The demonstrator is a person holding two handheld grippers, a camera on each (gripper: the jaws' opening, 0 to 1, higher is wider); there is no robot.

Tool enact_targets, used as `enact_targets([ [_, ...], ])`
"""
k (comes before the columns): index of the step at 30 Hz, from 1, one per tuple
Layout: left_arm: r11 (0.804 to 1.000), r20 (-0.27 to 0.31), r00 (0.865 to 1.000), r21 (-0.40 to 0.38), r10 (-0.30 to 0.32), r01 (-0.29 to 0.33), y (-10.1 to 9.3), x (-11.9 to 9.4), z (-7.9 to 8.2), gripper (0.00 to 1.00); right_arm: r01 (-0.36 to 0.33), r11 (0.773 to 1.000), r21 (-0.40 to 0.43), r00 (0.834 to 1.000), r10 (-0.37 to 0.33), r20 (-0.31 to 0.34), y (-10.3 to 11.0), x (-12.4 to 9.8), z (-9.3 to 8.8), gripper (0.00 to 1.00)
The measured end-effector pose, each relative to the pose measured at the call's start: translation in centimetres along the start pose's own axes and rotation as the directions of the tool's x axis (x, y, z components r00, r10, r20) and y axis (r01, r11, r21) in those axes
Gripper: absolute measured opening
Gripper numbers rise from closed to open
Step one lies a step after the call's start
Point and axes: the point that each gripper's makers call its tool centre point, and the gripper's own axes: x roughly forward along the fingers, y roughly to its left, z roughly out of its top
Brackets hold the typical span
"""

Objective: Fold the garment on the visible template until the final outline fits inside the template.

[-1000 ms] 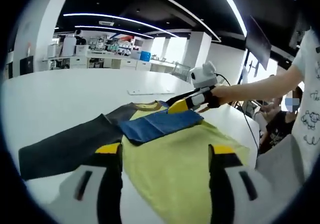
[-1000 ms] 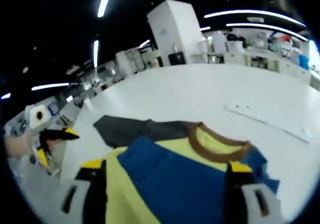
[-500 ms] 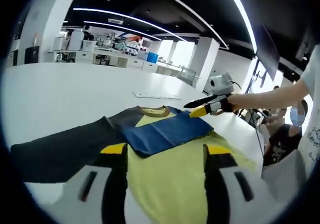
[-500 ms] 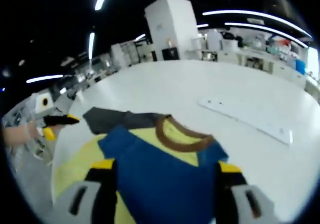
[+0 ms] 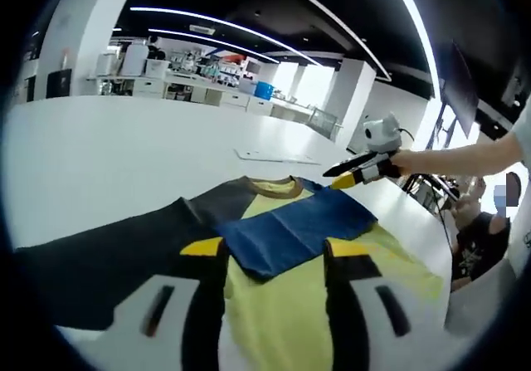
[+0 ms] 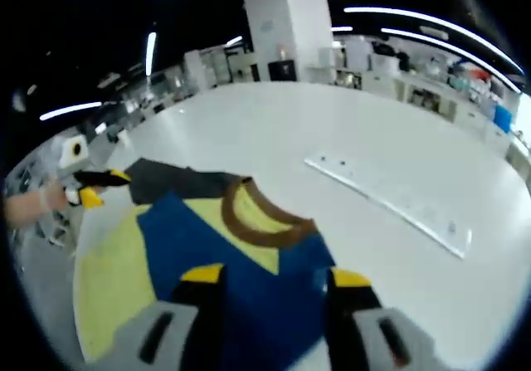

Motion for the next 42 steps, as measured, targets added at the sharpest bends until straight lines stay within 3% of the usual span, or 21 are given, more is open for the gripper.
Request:
enact_targets([
  [5,1.000,-0.038,0.999,-0.014,0.020,-0.021,0.8,1.7,-0.9,0.33,0.018,1.000,-0.023,0.999,-0.019,-0.050,-1.4,0.4,-0.6,0.28],
  [14,0.997,-0.082,0.995,-0.046,0.054,-0.058,2.3,4.2,-1.8,0.26,0.013,1.000,-0.017,0.994,-0.015,-0.110,-3.1,1.3,-1.5,0.13],
  [24,0.996,-0.110,0.992,-0.058,0.060,-0.067,3.1,5.6,-2.5,0.25,-0.020,0.999,-0.046,0.990,0.013,-0.143,-2.7,1.7,-1.4,0.01],
  [35,0.993,-0.124,0.989,-0.078,0.082,-0.092,4.0,6.0,-2.8,0.15,-0.005,0.999,-0.036,0.988,-0.001,-0.152,-3.9,0.8,-1.5,0.00],
  [42,0.989,-0.128,0.984,-0.062,0.126,-0.135,5.0,6.2,-2.7,0.00,0.024,0.999,-0.024,0.986,-0.028,-0.163,-4.6,0.1,-1.9,0.00],
])
